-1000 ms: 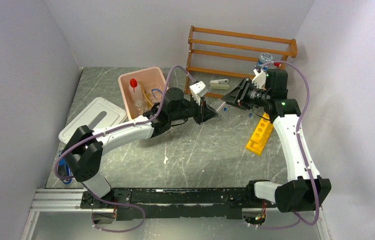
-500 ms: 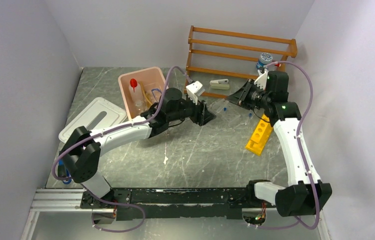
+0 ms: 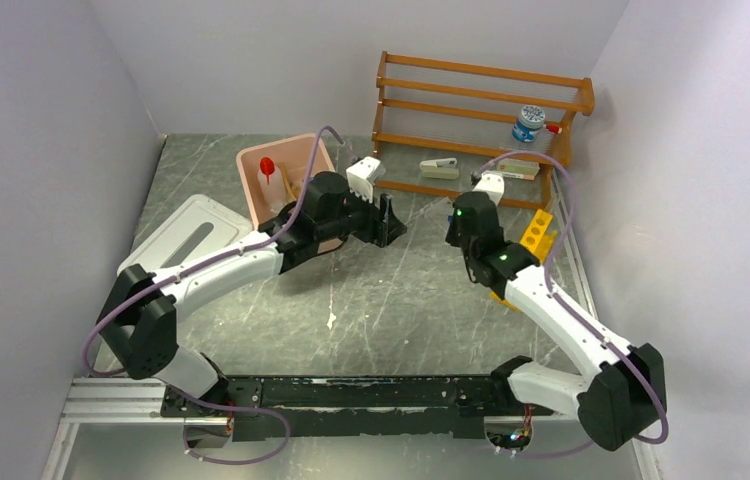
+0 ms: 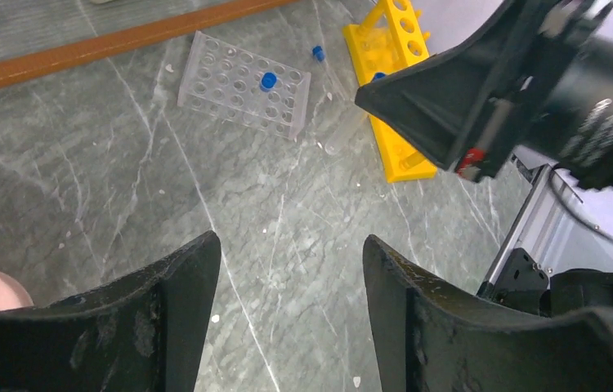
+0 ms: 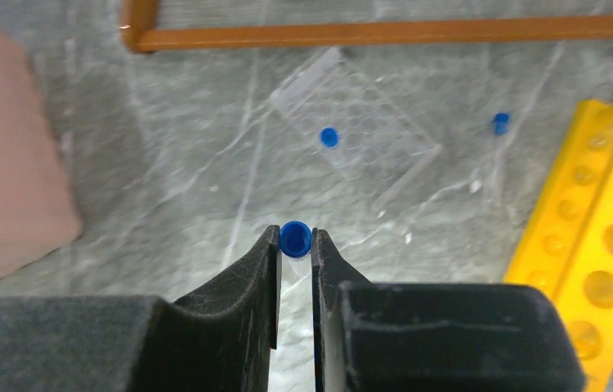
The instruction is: Organize the chemistry lab equipment
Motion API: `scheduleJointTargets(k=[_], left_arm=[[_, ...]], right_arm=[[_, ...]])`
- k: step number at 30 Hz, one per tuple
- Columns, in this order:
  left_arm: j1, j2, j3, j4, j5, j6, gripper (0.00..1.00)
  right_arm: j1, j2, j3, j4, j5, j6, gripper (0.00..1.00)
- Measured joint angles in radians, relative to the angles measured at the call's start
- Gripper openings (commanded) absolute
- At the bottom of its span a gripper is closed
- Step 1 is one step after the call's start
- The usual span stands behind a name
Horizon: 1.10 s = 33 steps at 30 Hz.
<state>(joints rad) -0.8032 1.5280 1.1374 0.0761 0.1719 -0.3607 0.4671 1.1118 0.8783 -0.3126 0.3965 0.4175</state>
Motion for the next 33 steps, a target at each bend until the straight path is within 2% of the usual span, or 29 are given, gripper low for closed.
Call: scheduleJointTargets(k=[5, 14, 23, 33], left_arm=[[0.020, -0.026, 0.000, -0.049, 0.002, -0.008, 0.68], [0.074, -0.064, 0.000, -0.086, 0.014, -0.023, 0.67], [0.076, -0.066, -0.003, -0.098, 0.027, -0.030, 0.67], [0.081, -0.066, -0.004, -0.106, 0.035, -0.040, 0.66]], right_arm=[[0.066, 0.034, -0.124, 0.193, 0.191, -0.095, 0.07], [0.071, 0.131, -0.214, 0.458, 0.319, -0.180, 0.07], [0.006, 0.183, -0.279, 0.606, 0.291, -0.175, 0.07], [-0.076, 0.266, -0.281, 0.717, 0.171, -0.188, 0.07]])
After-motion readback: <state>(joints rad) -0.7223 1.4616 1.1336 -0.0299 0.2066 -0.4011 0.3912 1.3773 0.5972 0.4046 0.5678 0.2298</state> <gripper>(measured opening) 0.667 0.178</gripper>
